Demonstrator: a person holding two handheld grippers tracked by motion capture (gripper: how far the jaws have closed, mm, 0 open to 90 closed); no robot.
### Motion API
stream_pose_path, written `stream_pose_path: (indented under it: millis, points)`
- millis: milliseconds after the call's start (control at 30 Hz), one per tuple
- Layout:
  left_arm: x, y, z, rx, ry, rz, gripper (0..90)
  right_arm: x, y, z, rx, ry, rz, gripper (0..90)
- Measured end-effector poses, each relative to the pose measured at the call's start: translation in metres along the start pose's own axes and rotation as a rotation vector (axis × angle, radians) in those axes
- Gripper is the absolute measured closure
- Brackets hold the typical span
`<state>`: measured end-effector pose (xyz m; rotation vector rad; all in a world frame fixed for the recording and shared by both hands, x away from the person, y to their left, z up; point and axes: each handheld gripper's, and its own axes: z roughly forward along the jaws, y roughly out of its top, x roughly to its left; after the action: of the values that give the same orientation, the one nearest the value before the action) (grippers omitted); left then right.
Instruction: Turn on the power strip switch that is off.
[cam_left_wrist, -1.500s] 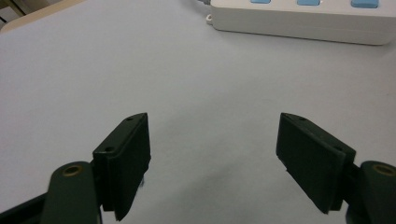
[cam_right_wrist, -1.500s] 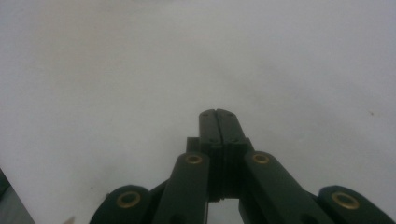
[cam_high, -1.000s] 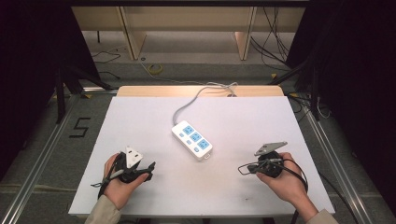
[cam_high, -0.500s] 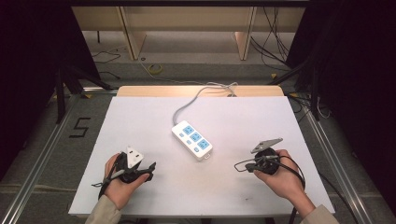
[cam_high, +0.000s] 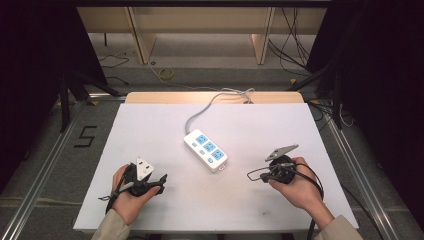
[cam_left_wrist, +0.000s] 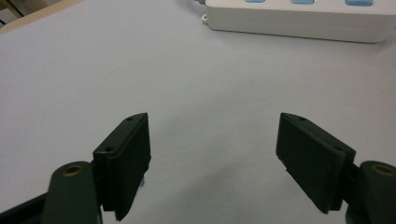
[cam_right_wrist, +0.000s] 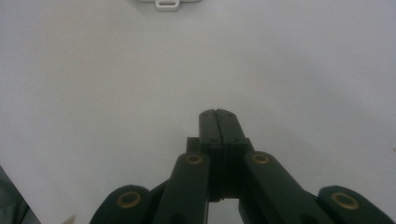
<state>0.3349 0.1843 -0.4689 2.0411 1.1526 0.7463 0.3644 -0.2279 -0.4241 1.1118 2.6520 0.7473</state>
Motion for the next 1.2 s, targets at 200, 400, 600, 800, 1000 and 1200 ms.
stream_pose_path:
  millis: [200, 400, 600, 800, 1000, 1200]
  points:
    - [-0.001, 0.001, 0.000, 0.002, -0.004, 0.006, 26.4, 0.002, 0.003, 0.001, 0.007, -0.002, 0.003, 90.0]
    - [0.000, 0.000, 0.001, 0.006, -0.006, 0.003, 26.5, 0.002, 0.007, 0.001, 0.017, -0.002, -0.002, 90.0]
    - [0.000, 0.001, 0.000, -0.001, -0.004, 0.002, 26.7, 0.006, 0.015, 0.003, 0.020, -0.004, -0.012, 90.0]
    - [-0.001, 0.001, 0.001, 0.004, -0.006, 0.003, 26.7, 0.008, 0.022, 0.004, 0.026, 0.001, -0.025, 90.0]
    - [-0.001, 0.001, 0.001, -0.003, -0.005, -0.001, 26.8, 0.009, 0.027, 0.004, 0.032, -0.002, -0.028, 90.0]
    - [-0.001, 0.001, 0.001, 0.004, -0.006, 0.003, 26.8, 0.009, 0.031, 0.004, 0.046, -0.001, -0.034, 90.0]
